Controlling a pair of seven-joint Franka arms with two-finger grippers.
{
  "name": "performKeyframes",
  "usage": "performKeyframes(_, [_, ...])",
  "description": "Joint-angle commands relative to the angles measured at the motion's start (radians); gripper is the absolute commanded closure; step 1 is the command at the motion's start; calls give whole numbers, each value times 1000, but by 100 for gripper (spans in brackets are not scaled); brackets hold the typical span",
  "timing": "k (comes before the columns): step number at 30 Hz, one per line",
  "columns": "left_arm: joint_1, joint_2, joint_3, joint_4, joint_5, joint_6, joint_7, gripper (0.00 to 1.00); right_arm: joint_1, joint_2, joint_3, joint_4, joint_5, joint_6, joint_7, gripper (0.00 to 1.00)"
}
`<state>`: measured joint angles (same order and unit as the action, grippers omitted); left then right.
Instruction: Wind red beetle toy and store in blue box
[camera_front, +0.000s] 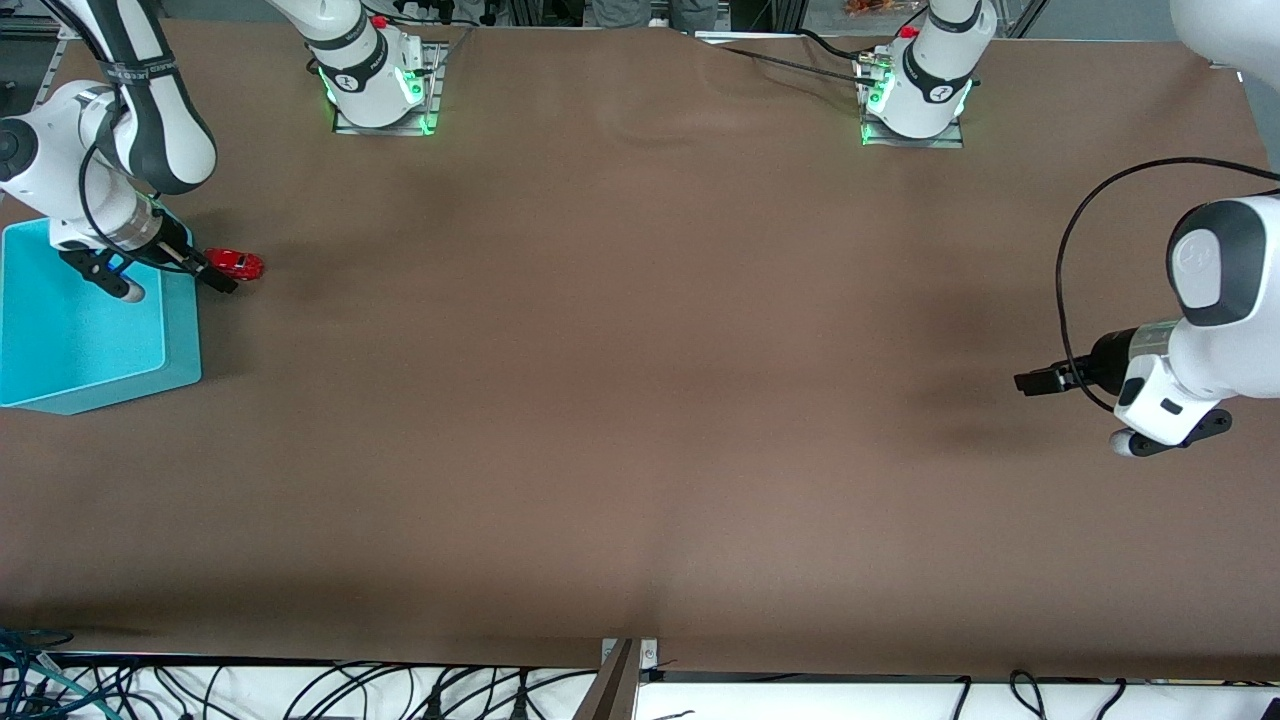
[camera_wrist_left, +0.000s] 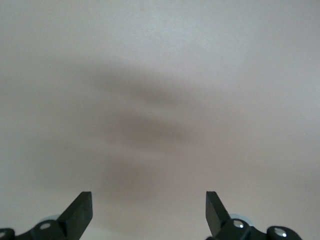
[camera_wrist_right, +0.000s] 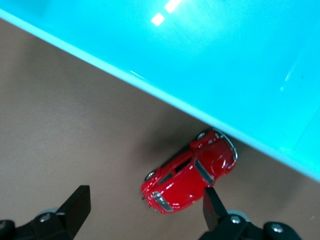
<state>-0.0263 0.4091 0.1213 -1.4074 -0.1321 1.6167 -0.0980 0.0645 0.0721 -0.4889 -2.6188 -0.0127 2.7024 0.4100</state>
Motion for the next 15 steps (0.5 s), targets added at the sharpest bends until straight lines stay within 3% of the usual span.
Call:
performKeyframes(1, [2,-29,-2,33,17,-38,29,0,-3,-23,-4,-95,0,111,102,0])
performKeyframes(15, [2,-41,1,34,16,-38,124,0,-60,49,-36,-136,0,240,170,0])
